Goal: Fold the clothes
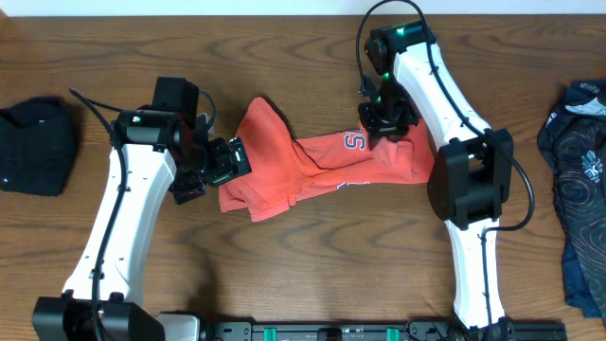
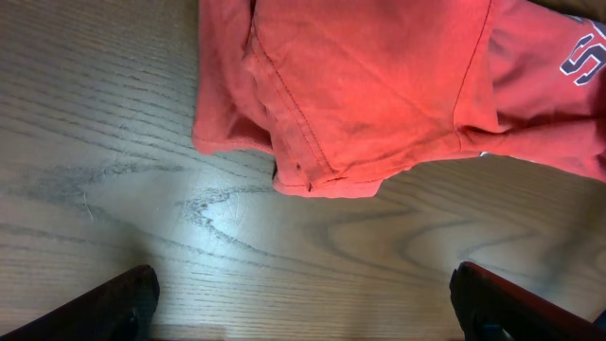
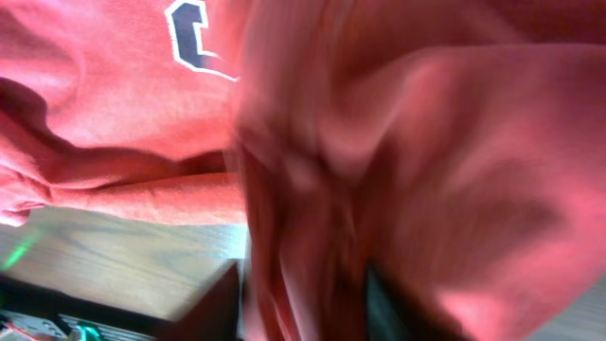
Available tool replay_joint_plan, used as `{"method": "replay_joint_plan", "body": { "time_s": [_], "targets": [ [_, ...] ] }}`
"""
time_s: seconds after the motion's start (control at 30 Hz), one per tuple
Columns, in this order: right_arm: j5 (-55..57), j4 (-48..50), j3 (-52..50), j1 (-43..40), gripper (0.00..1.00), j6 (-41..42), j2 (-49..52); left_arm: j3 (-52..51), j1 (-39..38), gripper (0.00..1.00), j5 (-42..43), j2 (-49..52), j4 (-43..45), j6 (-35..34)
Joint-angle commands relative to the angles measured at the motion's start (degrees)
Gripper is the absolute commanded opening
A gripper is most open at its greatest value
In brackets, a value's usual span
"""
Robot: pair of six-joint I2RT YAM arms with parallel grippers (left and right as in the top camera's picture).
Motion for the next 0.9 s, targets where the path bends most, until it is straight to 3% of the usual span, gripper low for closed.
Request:
{"method": "replay_joint_plan", "body": {
  "time_s": [0.0, 0.1, 0.13, 0.2, 0.23, 0.27, 0.33, 0.4, 0.47, 0.5, 0.63, 0.87],
  "targets": [
    [0.4, 0.7, -0.9, 0.3, 0.5, 0.6, -2.0, 0.9, 0.1, 0.99, 0.7, -0.7, 0.0, 0.6],
    [-2.6, 2.2, -0.9, 0.7, 0.6, -2.3, -2.0, 0.9, 0.1, 0.99, 0.7, -0.7, 0.0, 0.6],
    [-3.7, 3.1, -0.9, 0.9, 0.58, -2.9, -2.0, 0.9, 0.1, 0.99, 0.7, -0.7, 0.0, 0.6],
    [-4.1, 4.9, -0.9, 1.2, 0.18, -3.0, -2.0, 0.9, 0.2, 0.99, -0.3, -0.6, 0.0, 0.8],
    [-4.2, 5.8, -0.5, 1.2, 0.06, -2.8, -2.0, 0.8, 0.2, 0.99, -1.8, -0.6, 0.2, 0.8],
    [-4.0, 6.3, 0.4, 1.1, 0.06, -2.6, -2.1, 0.7, 0.4, 0.99, -2.7, -0.5, 0.5, 0.8],
    [-3.1, 6.8, 3.6, 0.1, 0.4, -1.3, -2.1, -0.2, 1.5, 0.99, -3.0, -0.2, 1.5, 0.8],
    [-3.1, 5.8, 8.2, -1.3, 0.58, -1.3, -2.1, -1.7, 3.1, 0.98, -3.0, 0.1, 3.0, 0.8],
    [-3.1, 3.7, 13.8, -3.2, 0.89, -1.3, -2.1, -3.6, 5.0, 0.98, -1.9, 0.1, 5.1, 1.8],
    [-3.2, 2.3, 17.0, -4.3, 0.95, -1.3, -2.1, -4.7, 6.0, 0.98, 0.0, 0.1, 6.7, 2.8],
    [-4.0, -3.5, 27.8, -8.6, 0.94, -2.4, -2.1, -9.7, 9.0, 0.98, 6.5, 0.6, 14.0, 5.8],
    [-8.5, -3.4, 28.7, -10.2, 0.93, -4.5, -6.6, -15.6, 10.1, 0.98, 14.6, 6.9, 23.9, 9.5]
  ]
}}
